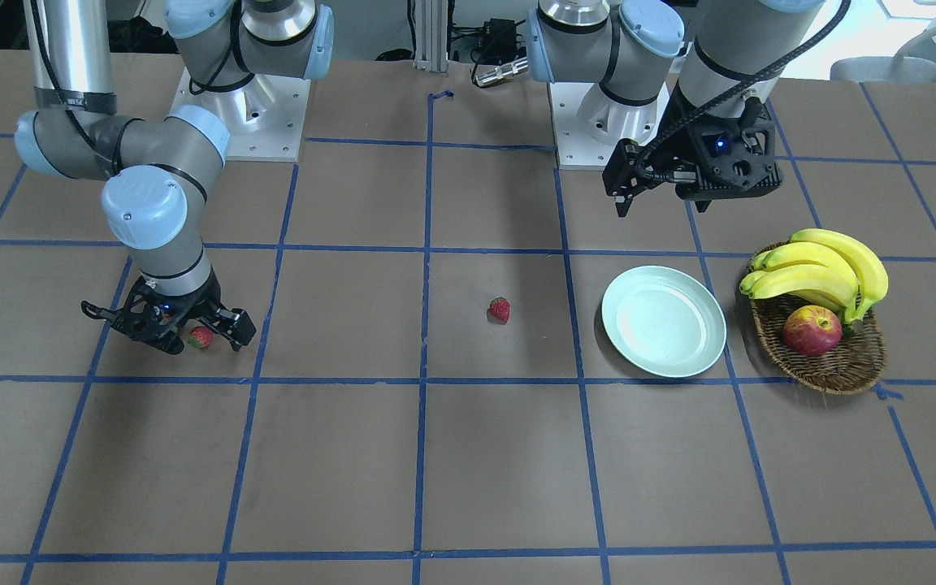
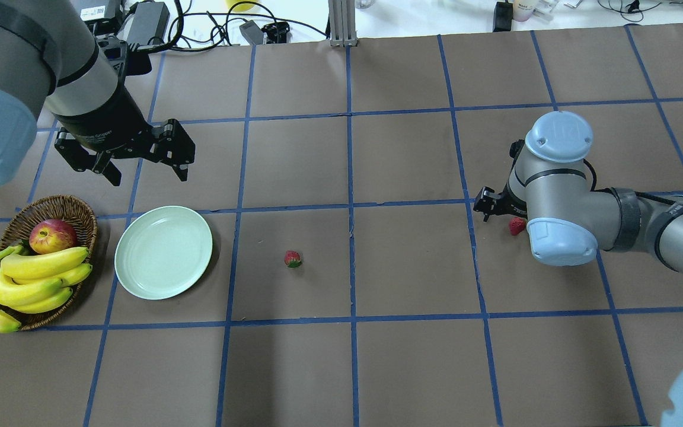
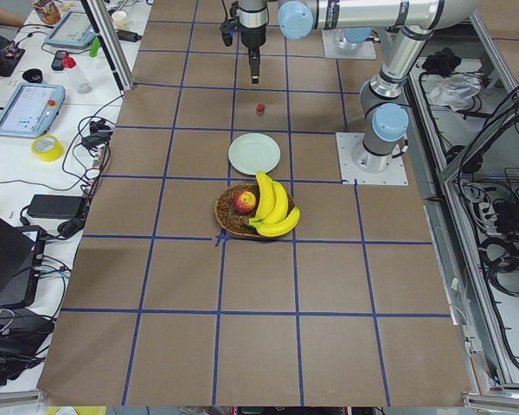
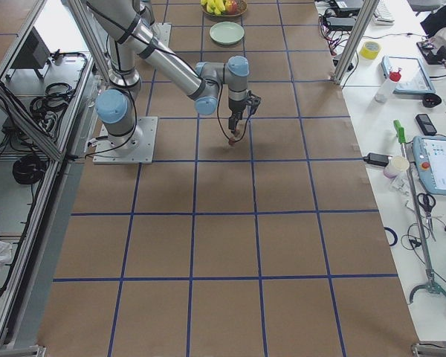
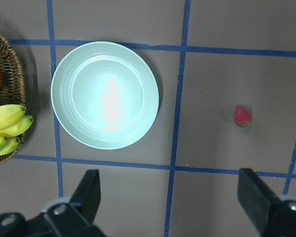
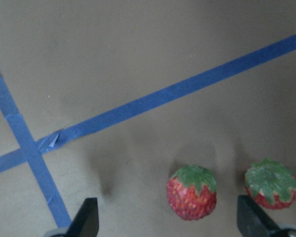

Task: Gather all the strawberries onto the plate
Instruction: 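Move the right gripper to the two far strawberries and grasp one, then carry the strawberry and set it down next to the first one, then reach the right gripper to the last far strawberry and grasp it, then carry the strawberry and set it down beside the other two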

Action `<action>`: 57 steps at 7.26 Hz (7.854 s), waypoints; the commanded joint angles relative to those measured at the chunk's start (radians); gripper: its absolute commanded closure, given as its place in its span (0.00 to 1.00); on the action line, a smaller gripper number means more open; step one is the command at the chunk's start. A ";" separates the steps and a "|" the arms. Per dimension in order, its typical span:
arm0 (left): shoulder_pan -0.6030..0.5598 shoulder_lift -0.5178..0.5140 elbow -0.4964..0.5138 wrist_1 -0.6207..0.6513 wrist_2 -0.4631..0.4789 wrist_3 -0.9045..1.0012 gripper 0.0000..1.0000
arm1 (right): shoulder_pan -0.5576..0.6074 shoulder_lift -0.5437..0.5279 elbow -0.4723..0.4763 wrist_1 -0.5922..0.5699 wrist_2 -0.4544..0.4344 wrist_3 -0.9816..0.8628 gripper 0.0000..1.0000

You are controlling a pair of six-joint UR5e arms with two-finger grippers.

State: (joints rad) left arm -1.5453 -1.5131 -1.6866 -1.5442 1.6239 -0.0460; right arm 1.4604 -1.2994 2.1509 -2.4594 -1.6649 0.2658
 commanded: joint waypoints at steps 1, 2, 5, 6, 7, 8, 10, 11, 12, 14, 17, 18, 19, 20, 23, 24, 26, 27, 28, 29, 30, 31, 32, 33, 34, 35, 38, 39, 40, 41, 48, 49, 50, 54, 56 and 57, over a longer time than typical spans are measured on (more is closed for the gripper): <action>-0.004 -0.002 -0.001 0.000 -0.001 0.000 0.00 | -0.002 0.002 0.001 0.003 -0.006 -0.005 0.32; -0.004 -0.001 -0.001 0.000 -0.001 0.000 0.00 | -0.002 0.002 0.001 0.007 -0.006 -0.008 0.49; -0.002 -0.001 -0.001 0.001 -0.001 0.000 0.00 | -0.006 0.003 0.000 0.005 -0.019 -0.023 0.82; -0.002 -0.004 -0.001 -0.002 0.001 0.000 0.00 | -0.006 0.000 -0.008 0.007 -0.018 -0.023 0.91; -0.002 -0.006 -0.001 0.000 -0.001 0.000 0.00 | -0.006 -0.012 -0.028 0.010 -0.018 -0.025 1.00; -0.002 -0.006 -0.001 0.004 -0.001 0.000 0.00 | 0.014 -0.020 -0.081 0.042 -0.019 -0.040 1.00; -0.004 -0.004 -0.001 0.001 0.001 0.000 0.00 | 0.192 -0.032 -0.220 0.176 0.022 -0.089 1.00; -0.004 -0.004 -0.001 0.001 -0.001 0.000 0.00 | 0.318 -0.020 -0.282 0.236 0.058 -0.100 1.00; -0.004 -0.006 -0.001 0.001 0.001 0.000 0.00 | 0.425 0.015 -0.325 0.241 0.109 -0.086 1.00; -0.004 -0.006 -0.002 0.000 0.001 0.000 0.00 | 0.573 0.101 -0.353 0.217 0.185 0.022 1.00; -0.003 -0.007 -0.001 0.001 -0.001 0.000 0.00 | 0.641 0.222 -0.379 0.155 0.169 0.059 1.00; -0.002 -0.006 -0.001 0.000 0.001 0.000 0.00 | 0.641 0.220 -0.365 0.157 0.169 0.061 1.00; 0.001 -0.006 -0.001 0.001 0.001 0.000 0.00 | 0.641 0.216 -0.358 0.157 0.168 0.064 0.63; -0.001 -0.006 -0.001 0.000 0.001 0.000 0.00 | 0.641 0.213 -0.365 0.155 0.157 0.066 0.01; -0.004 -0.004 -0.002 0.003 -0.003 -0.002 0.00 | 0.501 0.024 -0.387 0.345 0.159 -0.067 0.00; -0.004 -0.006 -0.002 0.001 -0.001 0.000 0.00 | 0.376 -0.038 -0.387 0.441 0.156 -0.173 0.00; -0.003 -0.010 -0.001 -0.003 0.002 -0.002 0.00 | 0.132 -0.061 -0.373 0.508 0.073 -0.393 0.00; -0.001 -0.010 -0.001 -0.004 0.001 -0.002 0.00 | 0.018 -0.069 -0.330 0.501 0.018 -0.428 0.00; -0.002 -0.009 -0.001 -0.004 0.002 -0.002 0.00 | -0.070 -0.075 -0.283 0.496 0.004 -0.556 0.00; -0.001 -0.010 -0.001 -0.002 -0.001 -0.002 0.00 | -0.104 -0.073 -0.217 0.411 0.004 -0.591 0.00; -0.004 -0.009 -0.001 0.003 -0.006 -0.002 0.00 | -0.118 -0.073 -0.109 0.252 0.005 -0.630 0.00; -0.003 -0.004 0.001 0.004 -0.021 -0.002 0.00 | -0.126 -0.070 -0.009 0.091 0.014 -0.654 0.00; -0.004 -0.004 0.001 -0.002 -0.041 -0.003 0.00 | -0.129 -0.069 0.021 0.021 0.016 -0.706 0.00; -0.004 -0.001 0.001 -0.005 -0.039 -0.002 0.00 | -0.144 -0.063 0.024 0.014 0.020 -0.711 0.00; -0.006 -0.004 -0.001 -0.001 -0.018 0.000 0.00 | -0.164 -0.061 0.029 0.016 0.046 -0.714 0.00; -0.006 -0.004 -0.001 -0.002 -0.001 -0.002 0.00 | -0.187 -0.061 0.062 -0.013 0.057 -0.715 0.00; 0.001 -0.007 -0.001 0.004 -0.004 -0.003 0.00 | -0.198 -0.058 0.092 -0.059 0.062 -0.717 0.11; 0.002 -0.004 -0.001 0.003 -0.003 -0.002 0.00 | -0.198 -0.041 0.092 -0.055 0.071 -0.708 0.52; 0.004 -0.001 -0.001 0.004 -0.009 -0.002 0.00 | -0.199 -0.031 0.089 -0.055 0.073 -0.705 0.69; 0.001 0.001 0.001 0.003 -0.009 -0.012 0.00 | -0.199 -0.029 0.086 -0.053 0.073 -0.701 0.81; -0.004 -0.006 -0.001 -0.008 0.001 -0.002 0.00 | 0.422 -0.033 -0.234 0.183 0.068 0.064 1.00; -0.004 -0.007 -0.001 -0.005 0.001 -0.002 0.00 | 0.530 0.026 -0.287 0.180 0.070 0.246 1.00; -0.004 -0.007 -0.002 -0.007 0.001 -0.002 0.00 | 0.596 0.081 -0.304 0.174 0.064 0.315 1.00; 0.002 -0.010 -0.001 -0.007 0.001 -0.002 0.00 | 0.630 0.193 -0.290 0.051 0.102 0.385 1.00; 0.004 -0.009 -0.001 -0.007 0.002 -0.002 0.00 | 0.630 0.193 -0.284 0.053 0.102 0.385 1.00; 0.004 -0.009 -0.002 -0.007 0.001 0.000 0.00 | 0.630 0.192 -0.284 0.053 0.102 0.388 0.98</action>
State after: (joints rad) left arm -1.5422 -1.5218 -1.6876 -1.5509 1.6252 -0.0472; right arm 2.0909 -1.1063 1.8657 -2.4064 -1.5633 0.6511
